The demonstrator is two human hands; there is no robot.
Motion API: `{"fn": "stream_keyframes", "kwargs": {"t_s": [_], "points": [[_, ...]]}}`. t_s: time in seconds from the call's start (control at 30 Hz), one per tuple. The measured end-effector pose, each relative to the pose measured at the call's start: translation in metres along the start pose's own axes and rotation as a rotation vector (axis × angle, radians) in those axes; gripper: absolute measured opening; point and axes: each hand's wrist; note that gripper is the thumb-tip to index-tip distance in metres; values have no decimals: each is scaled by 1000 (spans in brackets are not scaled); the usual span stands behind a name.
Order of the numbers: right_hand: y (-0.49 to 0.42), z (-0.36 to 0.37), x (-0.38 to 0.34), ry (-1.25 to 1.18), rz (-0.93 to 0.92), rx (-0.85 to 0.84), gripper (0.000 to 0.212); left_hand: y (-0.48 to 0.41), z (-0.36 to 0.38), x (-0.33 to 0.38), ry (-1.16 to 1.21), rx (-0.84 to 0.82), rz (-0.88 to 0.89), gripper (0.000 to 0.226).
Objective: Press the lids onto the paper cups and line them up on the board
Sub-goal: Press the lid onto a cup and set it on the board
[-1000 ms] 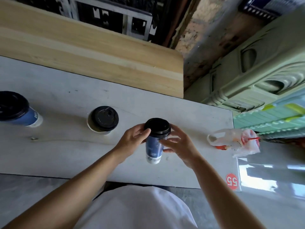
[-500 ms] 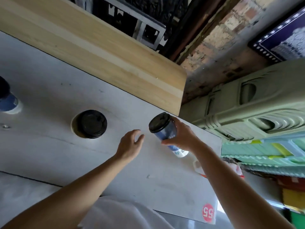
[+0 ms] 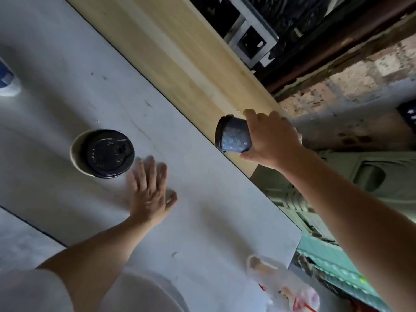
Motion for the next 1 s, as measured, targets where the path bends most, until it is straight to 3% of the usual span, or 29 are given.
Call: {"fn": "stream_keyframes", "kwargs": {"t_s": [0.13, 0.33, 0.43, 0.53, 0.67, 0.77, 1.0], "points": [[-26, 4, 10, 115, -1, -68, 75, -2, 6, 3, -23, 33, -18, 97], [-51, 4, 27, 292, 174, -618, 67, -2, 9, 3, -6, 90, -16, 94], [-49, 4, 27, 153, 82, -517, 57, -2, 9, 3, -6, 103, -20, 92], [-50, -11, 25, 159, 91, -393, 70, -2, 8, 4, -2, 129, -20, 92], [-53, -11, 22, 130, 100, -588, 69, -2, 9, 4, 0, 163, -15, 93], [-51, -15, 22, 140, 87, -511, 62, -2, 10, 4, -2, 166, -24, 93], [-56, -16, 24, 123, 95, -569, 60, -2, 10, 4, -2, 163, -23, 93]]}}
Point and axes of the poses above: each hand's wrist, its own y-axis away from the middle knuckle, its own z-axis out of the palm, x = y × z, and after that the axes turned 12 degrees about -z, right-handed
